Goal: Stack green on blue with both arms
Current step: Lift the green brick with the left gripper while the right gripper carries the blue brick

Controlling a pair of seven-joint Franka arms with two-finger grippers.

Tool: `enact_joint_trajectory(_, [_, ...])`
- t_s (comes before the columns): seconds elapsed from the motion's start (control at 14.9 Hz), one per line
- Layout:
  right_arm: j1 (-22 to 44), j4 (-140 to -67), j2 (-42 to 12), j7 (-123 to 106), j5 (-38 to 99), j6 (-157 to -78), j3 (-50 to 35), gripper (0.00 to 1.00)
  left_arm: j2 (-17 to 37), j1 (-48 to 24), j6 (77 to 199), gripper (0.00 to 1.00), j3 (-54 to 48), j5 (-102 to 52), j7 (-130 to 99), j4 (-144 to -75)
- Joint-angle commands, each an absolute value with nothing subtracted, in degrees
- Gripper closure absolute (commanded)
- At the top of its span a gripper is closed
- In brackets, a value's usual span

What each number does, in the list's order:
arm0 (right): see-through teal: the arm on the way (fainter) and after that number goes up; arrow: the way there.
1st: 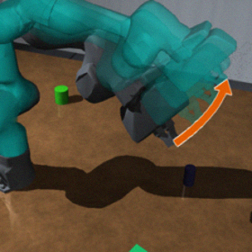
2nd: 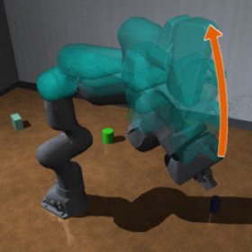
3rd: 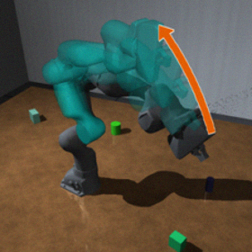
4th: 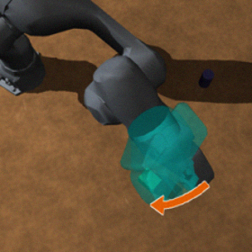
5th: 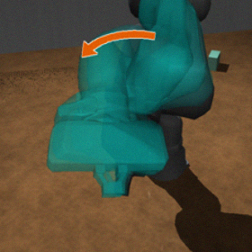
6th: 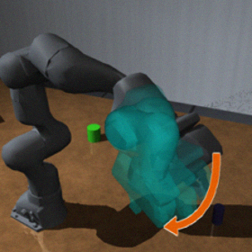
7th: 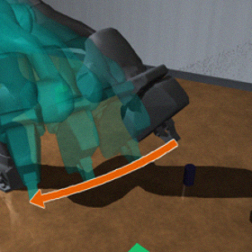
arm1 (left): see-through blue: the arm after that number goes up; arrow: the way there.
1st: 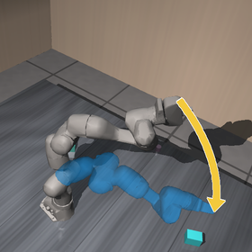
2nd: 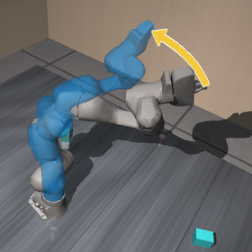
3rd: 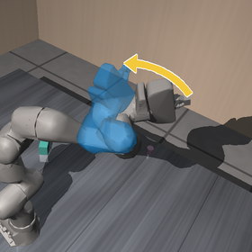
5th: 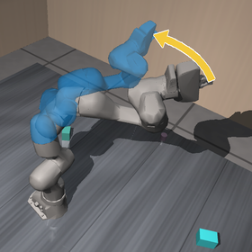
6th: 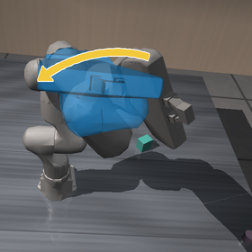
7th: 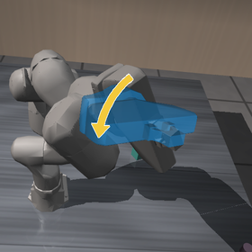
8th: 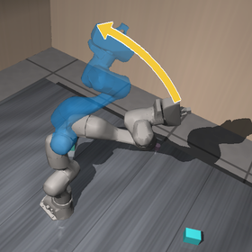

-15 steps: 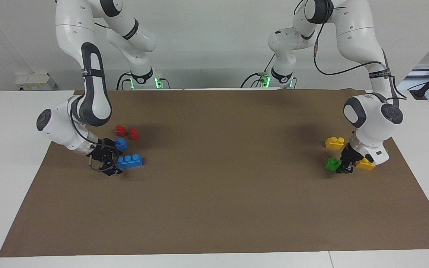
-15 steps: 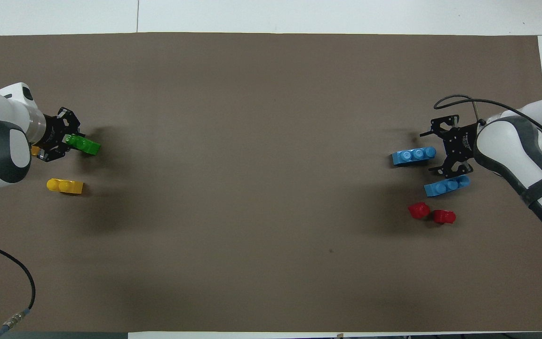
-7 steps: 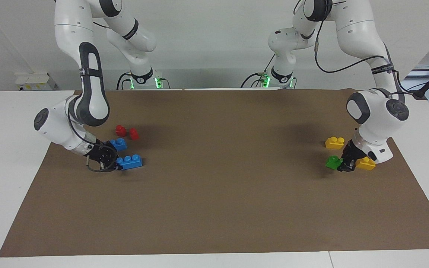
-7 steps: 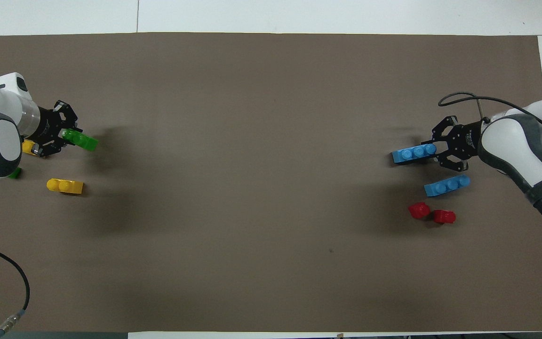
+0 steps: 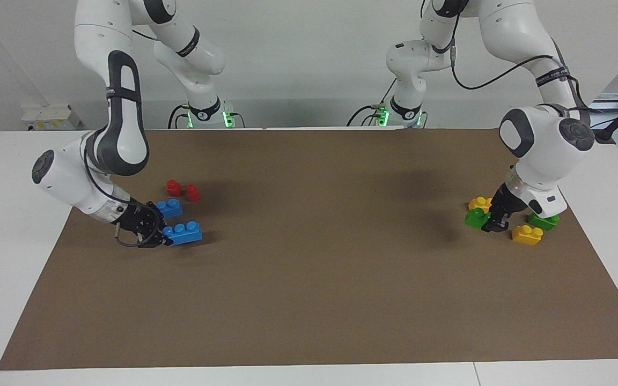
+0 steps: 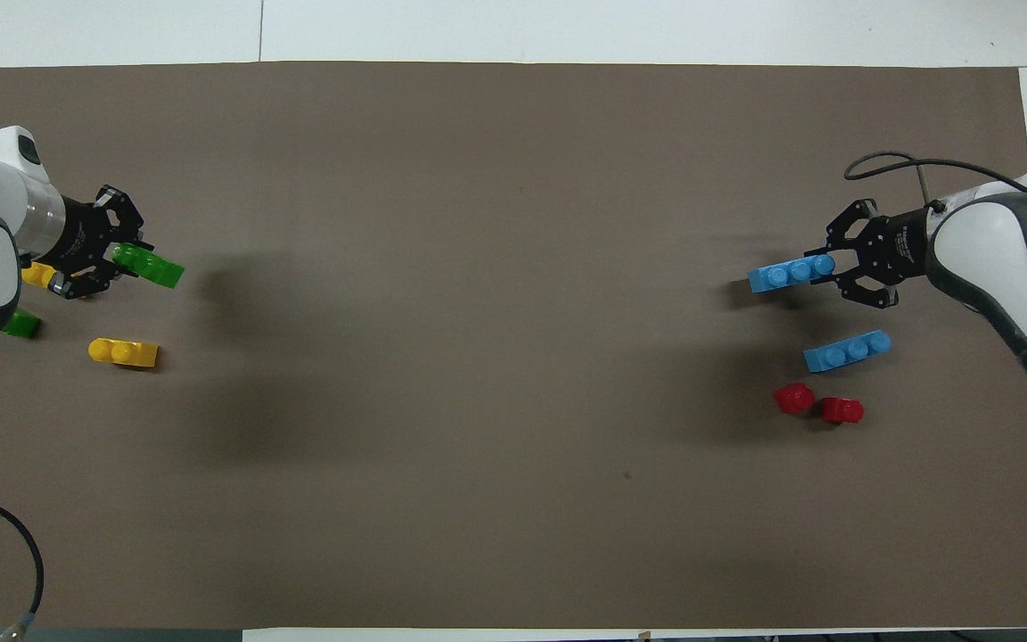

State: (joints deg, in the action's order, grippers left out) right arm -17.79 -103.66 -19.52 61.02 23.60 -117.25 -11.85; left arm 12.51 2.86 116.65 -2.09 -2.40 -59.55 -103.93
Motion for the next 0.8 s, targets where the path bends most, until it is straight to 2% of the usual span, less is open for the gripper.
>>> enact_joint_trajectory(0.0, [-14.3, -102.0, -17.8, 67.1, 24.8, -115.1, -12.0, 1.0, 9.2, 0.2, 113.9, 1.0, -1.5, -2.6, -65.4, -104.9])
enact_joint_trajectory(0.54, [-1.8, -104.3, -13.8, 83.5, 25.0, -115.2, -12.2, 1.0, 6.0, -7.5, 110.5, 1.0, -1.6, -2.6, -86.5, -105.3])
enact_joint_trajectory(0.74, [3.1, -104.3, -13.8, 92.2, 25.0, -118.9, -12.2, 1.0, 5.4, -10.3, 110.5, 1.0, -1.5, -2.6, -95.2, -105.5])
